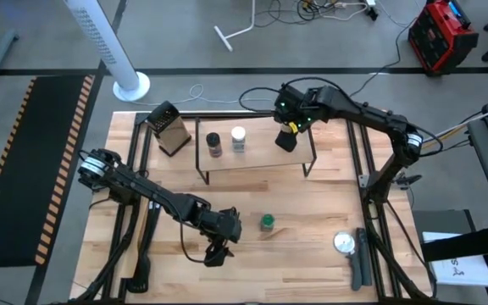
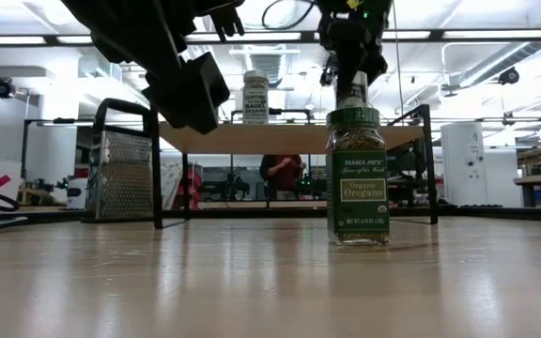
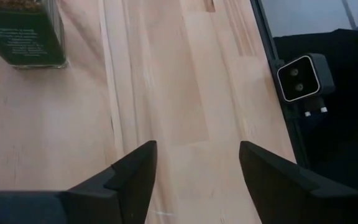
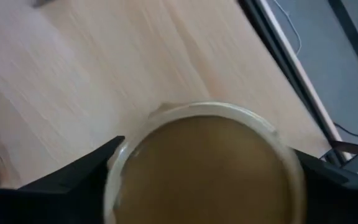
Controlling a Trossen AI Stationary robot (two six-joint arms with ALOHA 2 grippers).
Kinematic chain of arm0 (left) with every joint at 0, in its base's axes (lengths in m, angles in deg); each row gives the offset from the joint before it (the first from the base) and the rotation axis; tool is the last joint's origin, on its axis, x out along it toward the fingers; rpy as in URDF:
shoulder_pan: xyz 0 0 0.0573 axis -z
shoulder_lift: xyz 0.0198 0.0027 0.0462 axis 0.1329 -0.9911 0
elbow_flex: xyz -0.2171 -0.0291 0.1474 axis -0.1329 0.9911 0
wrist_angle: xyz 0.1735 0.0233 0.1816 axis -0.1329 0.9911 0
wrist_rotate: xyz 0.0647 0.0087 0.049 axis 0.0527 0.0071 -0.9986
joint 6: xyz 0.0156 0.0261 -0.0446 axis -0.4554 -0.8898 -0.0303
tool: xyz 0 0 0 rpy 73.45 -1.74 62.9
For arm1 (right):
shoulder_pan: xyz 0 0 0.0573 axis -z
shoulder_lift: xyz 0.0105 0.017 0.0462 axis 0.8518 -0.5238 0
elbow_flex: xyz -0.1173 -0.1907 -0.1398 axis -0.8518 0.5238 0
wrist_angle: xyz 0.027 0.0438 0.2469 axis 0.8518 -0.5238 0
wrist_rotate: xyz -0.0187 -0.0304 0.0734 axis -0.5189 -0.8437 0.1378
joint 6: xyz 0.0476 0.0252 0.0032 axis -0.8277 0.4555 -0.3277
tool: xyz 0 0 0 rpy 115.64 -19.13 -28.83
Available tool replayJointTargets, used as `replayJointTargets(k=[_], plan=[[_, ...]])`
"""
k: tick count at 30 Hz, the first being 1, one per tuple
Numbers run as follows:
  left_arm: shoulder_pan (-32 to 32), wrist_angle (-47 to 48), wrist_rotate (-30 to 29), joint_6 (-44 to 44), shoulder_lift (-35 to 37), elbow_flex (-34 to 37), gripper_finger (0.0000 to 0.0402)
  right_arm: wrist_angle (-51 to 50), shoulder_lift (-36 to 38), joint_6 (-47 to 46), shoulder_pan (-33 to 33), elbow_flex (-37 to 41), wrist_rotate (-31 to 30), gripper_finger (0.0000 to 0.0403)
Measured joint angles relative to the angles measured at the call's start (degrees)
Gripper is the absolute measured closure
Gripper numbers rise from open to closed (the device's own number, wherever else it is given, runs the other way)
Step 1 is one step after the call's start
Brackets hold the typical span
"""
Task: Shelf spices
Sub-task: Put the brown seasoning bottle on the shelf, then put the green seasoning bottle on the shelf
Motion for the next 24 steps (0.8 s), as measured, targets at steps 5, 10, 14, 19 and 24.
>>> replayJointTargets(k=[5,10,14,19,24], plan=[[0.0,0.1,0.0,0.0,0.0,0.0,0.0176,-5.2,0.0,0.0,-0.2,-6.0,0.0,0.0061],[0.0,0.4,0.1,0.3,0.1,0.0,0.0179,-14.1,0.1,-2.6,-2.1,-14.6,-5.5,0.0060],[0.0,0.9,0.1,0.3,0.2,0.0,0.0186,-18.7,0.4,-4.8,-6.4,-18.8,-7.7,0.0060],[0.0,1.3,0.1,0.4,0.7,0.0,0.0191,-19.1,1.1,-7.7,-15.2,-18.3,-7.5,0.0060],[0.3,1.3,0.1,0.9,0.7,0.0,0.0189,-14.2,1.1,-9.7,-25.8,-15.1,-7.5,0.0059]])
